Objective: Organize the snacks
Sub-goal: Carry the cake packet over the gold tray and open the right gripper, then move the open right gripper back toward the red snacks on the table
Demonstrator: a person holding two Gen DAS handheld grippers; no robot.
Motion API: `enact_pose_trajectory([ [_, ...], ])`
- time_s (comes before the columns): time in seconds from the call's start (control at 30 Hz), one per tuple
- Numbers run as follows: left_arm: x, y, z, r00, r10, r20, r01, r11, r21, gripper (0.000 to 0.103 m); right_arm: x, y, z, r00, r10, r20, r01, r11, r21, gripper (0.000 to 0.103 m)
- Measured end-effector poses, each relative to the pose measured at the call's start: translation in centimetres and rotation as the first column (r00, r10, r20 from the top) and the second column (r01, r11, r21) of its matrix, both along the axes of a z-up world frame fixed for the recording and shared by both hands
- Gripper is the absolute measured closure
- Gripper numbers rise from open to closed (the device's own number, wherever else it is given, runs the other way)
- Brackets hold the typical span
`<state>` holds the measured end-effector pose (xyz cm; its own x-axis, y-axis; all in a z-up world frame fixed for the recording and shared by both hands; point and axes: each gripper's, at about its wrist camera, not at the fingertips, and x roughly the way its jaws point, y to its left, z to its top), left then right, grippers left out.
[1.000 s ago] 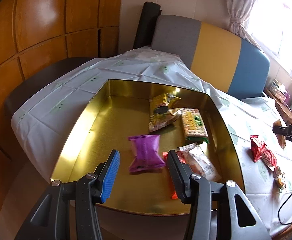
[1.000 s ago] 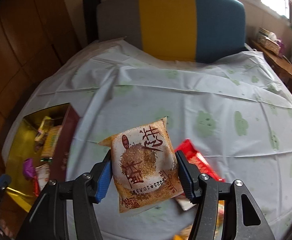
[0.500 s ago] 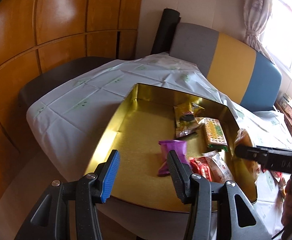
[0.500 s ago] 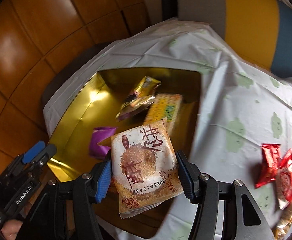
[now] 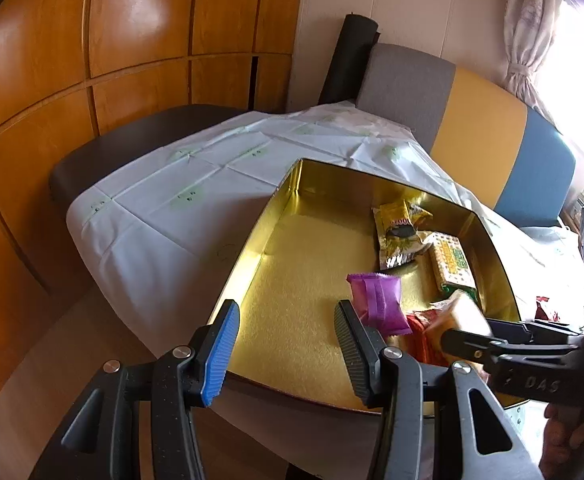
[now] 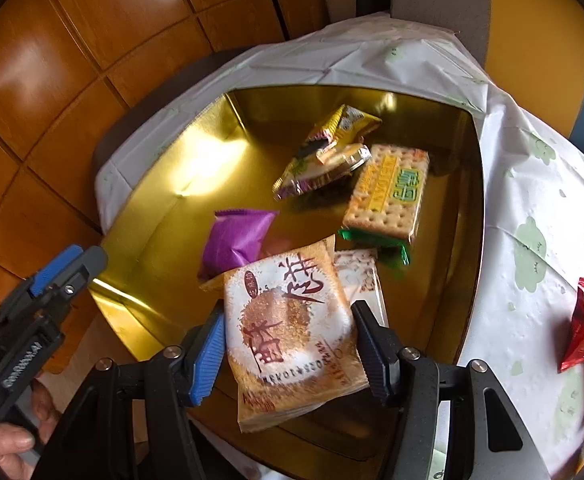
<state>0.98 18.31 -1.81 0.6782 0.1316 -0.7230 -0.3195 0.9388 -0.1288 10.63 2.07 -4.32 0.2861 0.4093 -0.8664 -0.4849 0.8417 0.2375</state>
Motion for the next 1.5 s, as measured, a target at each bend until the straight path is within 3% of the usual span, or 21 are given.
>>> enact_pose_trajectory([
  [0.2, 0.1, -0.8, -0.4, 1.000, -0.017, -0.016, 0.017, 1.000, 0.003, 0.053, -0.7, -0.2, 0.1, 1.000, 0.003, 0.019, -0.003, 1.000, 0.009, 0.038],
  [0.3, 0.1, -1.1, -0.3, 1.000, -0.026, -0.014, 0.026, 1.000, 0.009, 0.053, -1.2, -0.9, 0.8, 0.999, -0.016, 0.038, 0.015, 0.999, 0.029, 0.028],
  [0.67, 0.0, -1.9, 0.2, 0.999, -0.050, -0.008, 0.050, 0.998, 0.026, 0.053, -2.4, -4.2, 3.6, 0.990, -0.054, 0.131, 0.050, 0.998, 0.039, 0.028],
  [1.03, 0.2, -4.1, 1.0, 0.993, -0.114, 0.003, 0.114, 0.992, 0.056, 0.053, -2.3, -11.2, 5.5, 0.970, -0.098, 0.225, 0.118, 0.990, -0.078, 0.025],
  [1.3, 0.6, -5.7, 1.2, 0.987, -0.159, -0.004, 0.159, 0.985, 0.068, 0.053, -1.3, -19.3, 5.7, 0.953, -0.183, 0.241, 0.230, 0.956, -0.183, 0.022],
  [1.4, 0.8, -6.3, 1.3, 0.984, -0.180, -0.009, 0.180, 0.981, 0.073, 0.053, -0.2, -23.3, 5.5, 0.936, -0.244, 0.256, 0.303, 0.925, -0.227, 0.022],
  [1.5, 1.1, -7.2, 1.4, 0.980, -0.199, -0.013, 0.200, 0.977, 0.077, 0.053, 1.2, -28.2, 4.7, 0.895, -0.355, 0.269, 0.420, 0.873, -0.247, 0.021],
])
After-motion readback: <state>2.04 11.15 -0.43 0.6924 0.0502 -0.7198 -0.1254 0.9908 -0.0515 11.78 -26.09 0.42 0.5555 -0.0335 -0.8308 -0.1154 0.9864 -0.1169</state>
